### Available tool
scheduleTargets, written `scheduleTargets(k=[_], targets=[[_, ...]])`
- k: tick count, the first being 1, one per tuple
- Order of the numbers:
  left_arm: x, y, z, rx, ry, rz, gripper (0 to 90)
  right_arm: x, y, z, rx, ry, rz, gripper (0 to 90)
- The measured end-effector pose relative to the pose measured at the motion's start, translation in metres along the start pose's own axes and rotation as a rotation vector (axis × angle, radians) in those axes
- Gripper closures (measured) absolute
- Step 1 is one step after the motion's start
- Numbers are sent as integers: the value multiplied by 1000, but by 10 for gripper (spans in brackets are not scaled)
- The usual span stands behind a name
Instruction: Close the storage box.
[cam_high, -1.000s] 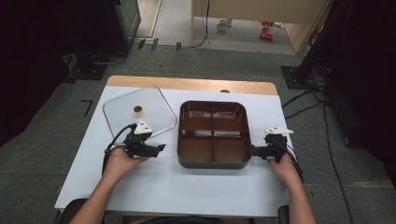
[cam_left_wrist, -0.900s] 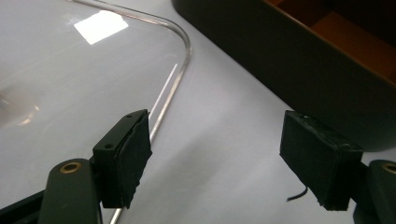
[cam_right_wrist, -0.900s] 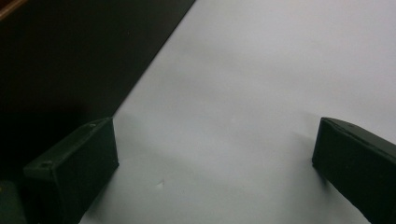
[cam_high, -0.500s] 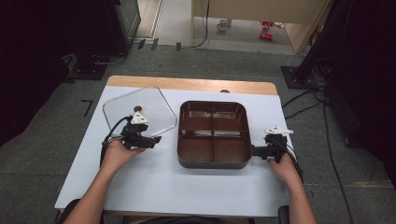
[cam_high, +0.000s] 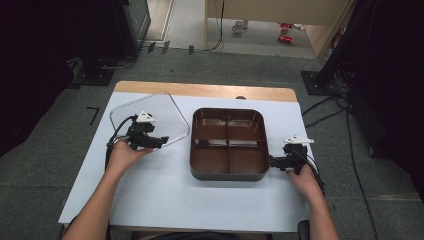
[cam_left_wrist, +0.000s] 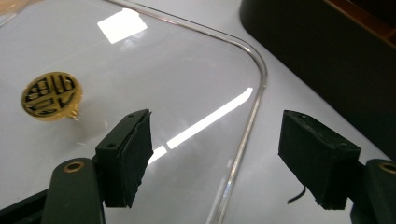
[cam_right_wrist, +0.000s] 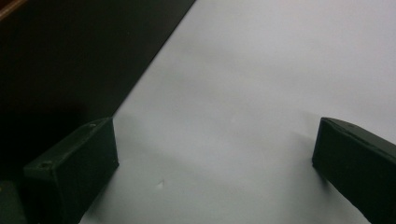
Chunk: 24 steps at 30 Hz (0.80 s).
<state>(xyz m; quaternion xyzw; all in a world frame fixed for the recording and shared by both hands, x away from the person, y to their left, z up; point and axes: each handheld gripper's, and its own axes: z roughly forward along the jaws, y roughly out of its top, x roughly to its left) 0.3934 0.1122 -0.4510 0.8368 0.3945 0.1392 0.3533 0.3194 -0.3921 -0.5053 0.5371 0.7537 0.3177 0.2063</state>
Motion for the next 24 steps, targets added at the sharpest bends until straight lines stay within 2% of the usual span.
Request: scheduleTargets(k=[6,7,15,18,19,21,24], targets=[[14,4,1,-12,23,-19,263,0,0,0,0,0,-1,0],[18,6,2,-6,37,-17,263,0,0,0,0,0,0,0],[35,15,7,-19,63,-24,266,0,0,0,0,0,0,0],[41,17,7,-26,79,-18,304,0,0,0,0,-1,0,0],[49,19,9,-15,78,-45,302,0,0,0,0,0,0,0],[53,20,10,-20,72,-56,297,0,0,0,0,0,0,0],[60,21,14,-19,88,-63,299,0,0,0,0,-1,0,0]])
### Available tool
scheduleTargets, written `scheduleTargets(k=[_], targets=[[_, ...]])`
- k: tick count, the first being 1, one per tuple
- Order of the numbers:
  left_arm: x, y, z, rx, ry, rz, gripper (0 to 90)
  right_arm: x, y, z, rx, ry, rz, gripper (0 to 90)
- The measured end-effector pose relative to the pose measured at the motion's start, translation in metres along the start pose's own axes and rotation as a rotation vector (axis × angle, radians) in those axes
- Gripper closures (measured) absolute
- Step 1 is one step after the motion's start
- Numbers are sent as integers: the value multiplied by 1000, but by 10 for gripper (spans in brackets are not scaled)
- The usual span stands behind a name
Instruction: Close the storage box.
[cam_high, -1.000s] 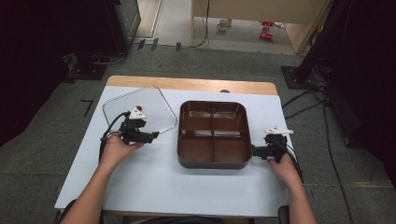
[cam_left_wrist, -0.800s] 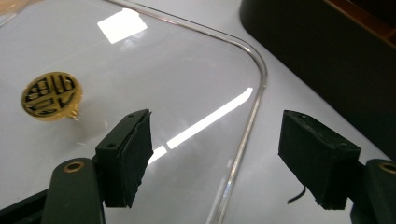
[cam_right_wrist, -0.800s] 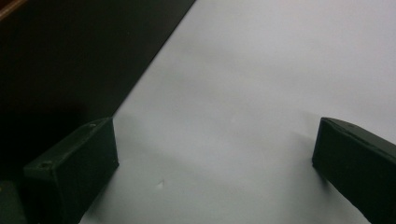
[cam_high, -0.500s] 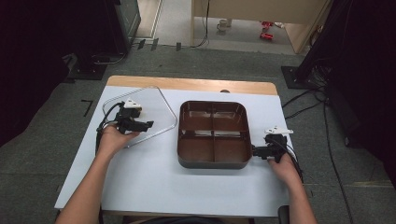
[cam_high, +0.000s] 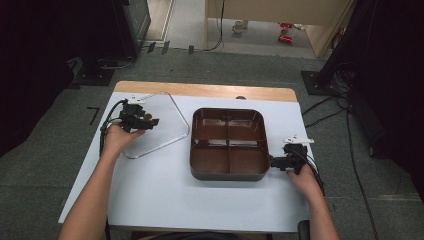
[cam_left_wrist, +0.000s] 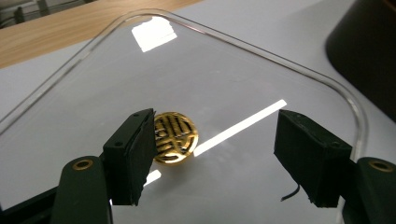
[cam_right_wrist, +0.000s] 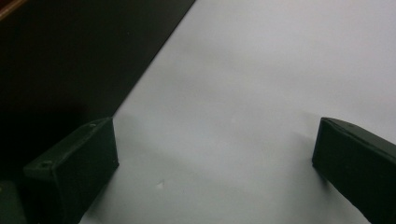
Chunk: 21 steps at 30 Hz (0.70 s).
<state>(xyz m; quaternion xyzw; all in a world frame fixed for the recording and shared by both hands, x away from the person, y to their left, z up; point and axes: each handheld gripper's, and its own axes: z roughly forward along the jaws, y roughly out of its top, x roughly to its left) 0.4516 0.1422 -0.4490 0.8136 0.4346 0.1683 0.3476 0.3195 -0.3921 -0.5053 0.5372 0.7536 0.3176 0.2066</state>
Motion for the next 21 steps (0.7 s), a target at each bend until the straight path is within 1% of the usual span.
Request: scheduleTargets(k=[1,4,6,7,10,11,12,13,14,15,16,17,19,21], targets=[[4,0,4,-4,5,-9,303,0,0,0,0,0,0,0],[7,0,9,2,19,-3,306,0,0,0,0,1,1,0],[9,-1,13,3,23,-15,308,0,0,0,0,1,1,0],[10,-2,17,-2,24,-25,326,0,0,0,0,0,0,0],[10,-3,21,-6,31,-23,347,0,0,0,0,1,1,0],[11,-5,25,3,37,-28,373,0,0,0,0,1,1,0],[11,-5,25,3,37,-28,382,0,0,0,0,1,1,0],[13,-7,29,13,25,-48,393,0,0,0,0,1,1,0],[14,-8,30,15,16,-60,405,0,0,0,0,0,0,0],[14,-8,30,15,16,-60,422,0,0,0,0,0,0,0],[15,-10,32,15,6,-69,422,0,0,0,0,0,0,0],[15,-10,31,8,13,-65,428,0,0,0,0,1,1,0],[16,-10,30,7,14,-68,510,0,0,0,0,0,0,0],[17,-11,30,8,31,-66,578,0,0,0,0,0,0,0]])
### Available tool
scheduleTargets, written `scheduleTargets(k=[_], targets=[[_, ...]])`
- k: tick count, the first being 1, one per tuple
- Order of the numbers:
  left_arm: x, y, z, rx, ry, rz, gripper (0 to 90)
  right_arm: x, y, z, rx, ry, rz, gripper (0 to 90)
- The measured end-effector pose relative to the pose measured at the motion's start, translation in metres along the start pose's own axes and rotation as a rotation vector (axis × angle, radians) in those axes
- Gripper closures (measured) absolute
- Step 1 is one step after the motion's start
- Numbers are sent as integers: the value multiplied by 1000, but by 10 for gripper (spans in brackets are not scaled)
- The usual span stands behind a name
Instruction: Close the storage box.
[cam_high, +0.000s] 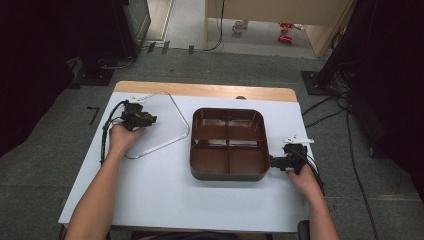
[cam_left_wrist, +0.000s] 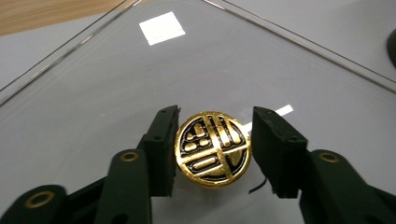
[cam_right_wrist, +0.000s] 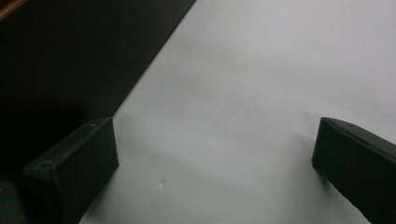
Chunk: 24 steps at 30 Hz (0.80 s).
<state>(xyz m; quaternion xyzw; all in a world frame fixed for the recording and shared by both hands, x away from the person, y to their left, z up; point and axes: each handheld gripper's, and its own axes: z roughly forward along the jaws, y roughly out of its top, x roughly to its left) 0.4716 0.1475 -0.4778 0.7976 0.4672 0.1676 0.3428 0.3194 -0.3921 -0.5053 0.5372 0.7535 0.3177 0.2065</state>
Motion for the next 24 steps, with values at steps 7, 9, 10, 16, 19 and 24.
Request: scheduleTargets(k=[7,9,10,16,19,24], targets=[[3,-1,0,-11,-21,0,592,0,0,0,0,1,0,0],[2,0,-1,-1,-16,0,595,0,0,0,0,0,0,0],[2,1,-1,0,-12,1,596,0,0,0,0,1,0,0],[3,2,-7,-4,-1,-8,597,0,0,0,0,0,0,0],[6,5,-15,-22,-20,-37,597,0,0,0,0,0,0,0],[5,12,-30,-38,-27,-56,597,0,0,0,0,1,0,0]])
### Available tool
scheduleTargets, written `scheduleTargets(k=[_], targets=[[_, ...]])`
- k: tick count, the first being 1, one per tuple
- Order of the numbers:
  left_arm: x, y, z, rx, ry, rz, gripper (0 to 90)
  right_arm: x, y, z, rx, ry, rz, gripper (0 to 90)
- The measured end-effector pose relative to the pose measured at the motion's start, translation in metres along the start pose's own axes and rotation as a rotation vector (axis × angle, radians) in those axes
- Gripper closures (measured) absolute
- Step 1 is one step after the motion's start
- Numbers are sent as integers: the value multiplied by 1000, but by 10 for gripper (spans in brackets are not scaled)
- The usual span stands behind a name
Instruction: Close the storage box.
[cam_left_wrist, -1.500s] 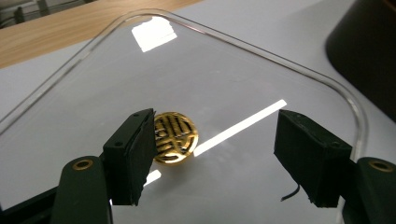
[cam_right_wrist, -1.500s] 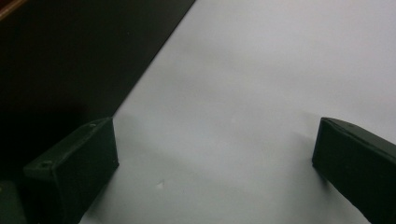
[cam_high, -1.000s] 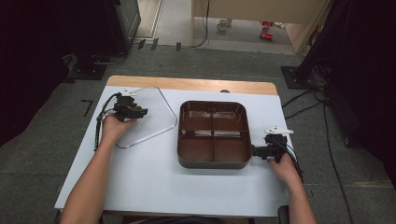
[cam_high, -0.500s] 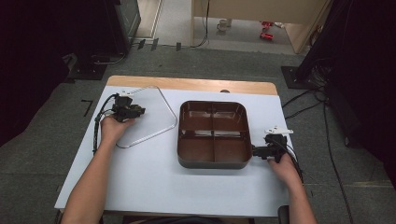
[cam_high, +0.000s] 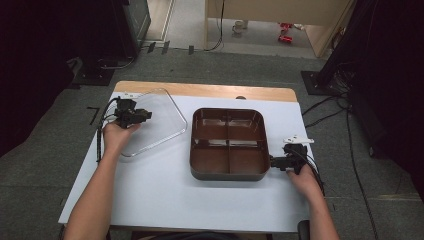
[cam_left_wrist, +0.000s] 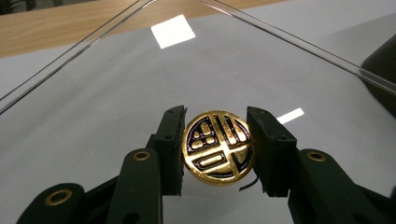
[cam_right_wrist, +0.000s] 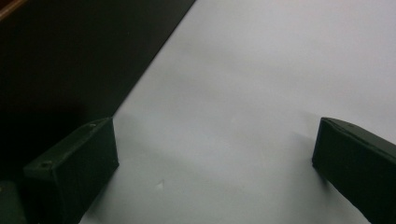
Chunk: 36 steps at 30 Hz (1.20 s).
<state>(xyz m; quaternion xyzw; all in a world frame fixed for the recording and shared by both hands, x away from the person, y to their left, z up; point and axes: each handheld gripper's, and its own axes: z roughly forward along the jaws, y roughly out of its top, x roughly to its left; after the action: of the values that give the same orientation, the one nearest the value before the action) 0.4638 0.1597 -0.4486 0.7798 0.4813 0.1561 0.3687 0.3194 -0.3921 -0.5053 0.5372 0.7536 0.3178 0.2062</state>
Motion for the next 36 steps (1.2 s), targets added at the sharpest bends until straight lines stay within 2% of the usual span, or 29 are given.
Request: scheduleTargets(k=[2,3,4,5,6,9,13,14,15,18,19,21,22,23,24,26,28,29,31,32,36], targets=[[-3,5,-12,-7,4,-4,598,0,0,0,0,0,0,0],[-3,5,-12,-7,4,-4,598,0,0,0,0,0,0,0],[-4,9,-22,-19,-6,-2,598,0,0,0,0,0,-1,0],[-4,9,-22,-19,-6,-2,598,0,0,0,0,0,-1,0],[-7,13,-31,-34,-16,-2,598,0,0,0,0,0,0,0],[-11,16,-39,-44,-29,-2,598,0,0,0,0,0,-1,0],[-25,25,-50,-51,-54,5,598,0,0,0,0,0,0,0],[-33,30,-54,-60,-69,16,598,0,0,0,0,-1,-1,0],[-33,30,-54,-60,-69,16,598,0,0,0,0,-1,-1,0],[-54,39,-60,-70,-107,55,598,0,0,0,0,-1,-1,0],[-54,39,-60,-70,-107,55,598,0,0,0,0,-1,-1,0],[-66,42,-62,-79,-120,81,598,0,0,0,1,0,1,0],[-77,45,-63,-85,-135,103,598,0,0,0,-1,0,-1,0],[-77,45,-63,-85,-135,103,598,0,0,0,-1,0,-1,0],[-87,47,-64,-90,-150,122,598,0,0,0,0,-1,1,0],[-92,48,-64,-90,-158,129,598,0,0,0,0,0,1,0],[-105,48,-63,-83,-180,135,598,0,0,0,-1,-1,-1,0],[-105,48,-63,-83,-180,135,598,0,0,0,-1,-1,-1,0],[-118,47,-59,-71,-196,153,598,0,0,0,-1,0,-2,0],[-118,47,-59,-71,-196,153,598,0,0,0,-1,0,-2,0],[-141,45,-50,-57,-210,194,598,0,0,0,0,0,1,0]])
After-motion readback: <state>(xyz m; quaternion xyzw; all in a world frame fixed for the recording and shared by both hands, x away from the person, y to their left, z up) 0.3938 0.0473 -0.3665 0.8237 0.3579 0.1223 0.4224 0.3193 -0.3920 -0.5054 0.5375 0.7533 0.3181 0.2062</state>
